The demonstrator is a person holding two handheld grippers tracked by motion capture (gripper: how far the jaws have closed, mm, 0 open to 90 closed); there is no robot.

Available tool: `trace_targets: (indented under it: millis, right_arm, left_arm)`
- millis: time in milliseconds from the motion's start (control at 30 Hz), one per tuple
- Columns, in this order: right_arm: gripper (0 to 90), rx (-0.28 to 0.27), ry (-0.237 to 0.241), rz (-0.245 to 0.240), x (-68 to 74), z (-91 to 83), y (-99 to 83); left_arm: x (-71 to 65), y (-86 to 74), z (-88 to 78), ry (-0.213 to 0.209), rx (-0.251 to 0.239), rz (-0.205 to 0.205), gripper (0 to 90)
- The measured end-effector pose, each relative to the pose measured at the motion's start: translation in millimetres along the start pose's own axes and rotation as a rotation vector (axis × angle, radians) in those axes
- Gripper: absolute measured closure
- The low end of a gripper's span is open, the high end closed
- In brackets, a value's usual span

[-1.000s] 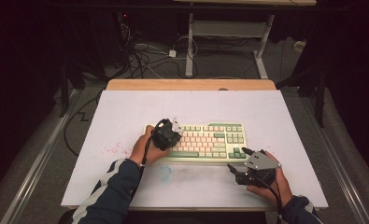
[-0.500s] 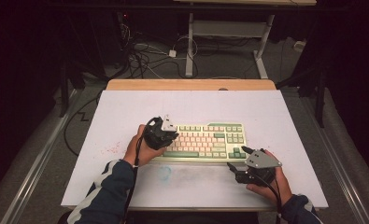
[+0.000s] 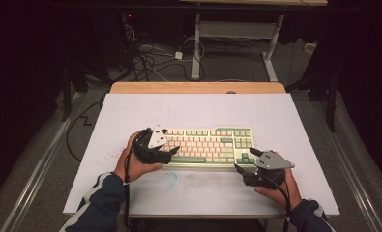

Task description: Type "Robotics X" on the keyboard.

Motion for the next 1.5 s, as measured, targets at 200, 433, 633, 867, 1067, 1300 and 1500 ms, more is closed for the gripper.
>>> trace_targets:
  millis: [200,433,633,867,1067,1300,1500]
  right_arm:
    - [26.9,-0.010,-0.007,0.029,-2.6,5.7,7.1]
    - [30.0,-0.034,0.050,0.070,-2.8,11.5,13.0]
    - [34.4,-0.027,0.088,0.078,-1.6,14.1,15.3]
    - [43.5,-0.027,0.095,0.071,-1.0,22.4,22.2]
    - [65.8,-0.010,0.151,0.041,6.5,37.0,29.4]
    - [88.4,0.048,0.190,0.015,12.9,60.3,40.7]
    - [90.0,0.055,0.211,0.011,15.6,80.5,55.4]
  left_arm:
    - [10.3,-4.9,-27.5,0.026,-0.043,0.027,23.0]
    - [29.2,-17.8,-49.5,0.062,-0.025,0.017,20.3]
    - [36.7,-22.6,-61.8,0.088,-0.032,0.000,19.4]
    - [36.5,-30.1,-70.1,0.099,-0.020,0.011,19.2]
    - [38.0,-37.2,-74.6,0.109,-0.002,-0.001,19.2]
    - [37.3,-38.4,-73.5,0.107,0.000,-0.004,19.2]
    - [38.1,-38.7,-71.9,0.106,0.003,-0.009,19.2]
Point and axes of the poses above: each handheld gripper's, and its own axes: z roughly forward along the jaws, y roughly out of its top, x roughly to its left, the point moved 6 cm from there along z, roughly forward along the jaws, and after that the axes turned 9 degrees about -x, right-handed, at the moved point
